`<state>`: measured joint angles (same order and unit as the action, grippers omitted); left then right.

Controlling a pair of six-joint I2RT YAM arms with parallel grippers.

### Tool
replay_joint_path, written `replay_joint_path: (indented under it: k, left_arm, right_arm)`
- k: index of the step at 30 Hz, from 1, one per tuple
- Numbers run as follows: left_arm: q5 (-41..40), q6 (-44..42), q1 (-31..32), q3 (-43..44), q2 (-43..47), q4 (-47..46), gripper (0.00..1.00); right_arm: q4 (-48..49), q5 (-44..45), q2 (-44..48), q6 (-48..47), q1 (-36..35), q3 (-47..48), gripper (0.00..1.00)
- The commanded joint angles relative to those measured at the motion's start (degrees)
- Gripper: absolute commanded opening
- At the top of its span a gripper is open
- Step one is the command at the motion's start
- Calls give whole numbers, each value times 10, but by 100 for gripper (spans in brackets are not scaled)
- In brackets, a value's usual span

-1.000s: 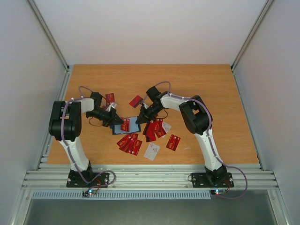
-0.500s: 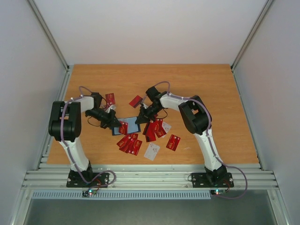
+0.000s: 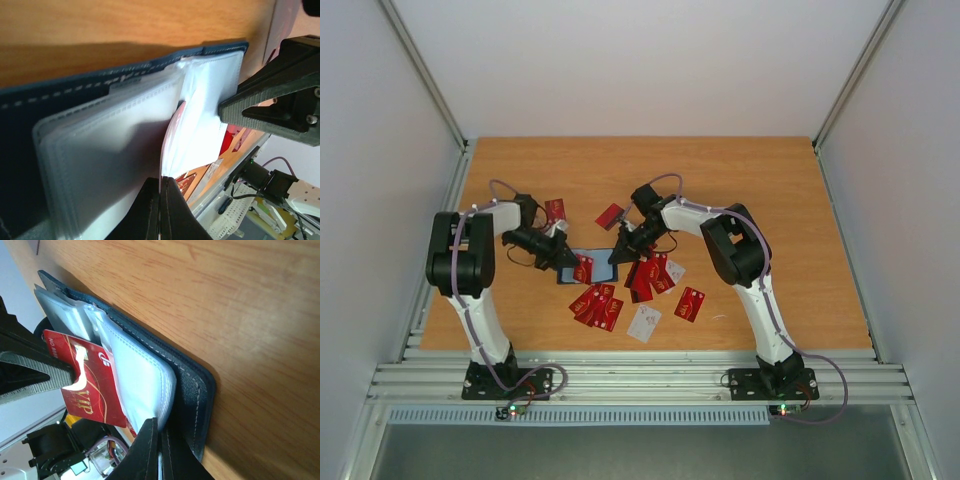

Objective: Put the credit cards into the card holder

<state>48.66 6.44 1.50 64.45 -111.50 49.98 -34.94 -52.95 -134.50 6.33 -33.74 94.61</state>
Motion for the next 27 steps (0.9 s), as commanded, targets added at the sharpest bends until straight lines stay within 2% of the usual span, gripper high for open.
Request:
replay_joint_path:
  k: [1,9,15,20,25,27]
  left_arm:
    - [-7,-44,7,24,-17,-31,0]
    - [9,-80,23,33,-33,-61,0]
    - [18,-82,30,3,-27,-118,0]
    - [-1,-102,30,-5,-6,-121,0]
    - [8,-82,31,-21,-3,-143,0]
    - [-14,-75,32,-25,2,-142,0]
  right_arm:
    - [1,68,-49,-6,-8,-14,1]
    - [-5,75,-51,-19,-9,-9,1]
    - [-13,77,-54,-23,-9,-9,1]
    - [-26,85,-55,-32,-9,-6,1]
    - [-32,88,-58,-34,-9,-1,1]
    - [-39,92,-58,-38,-9,3,1]
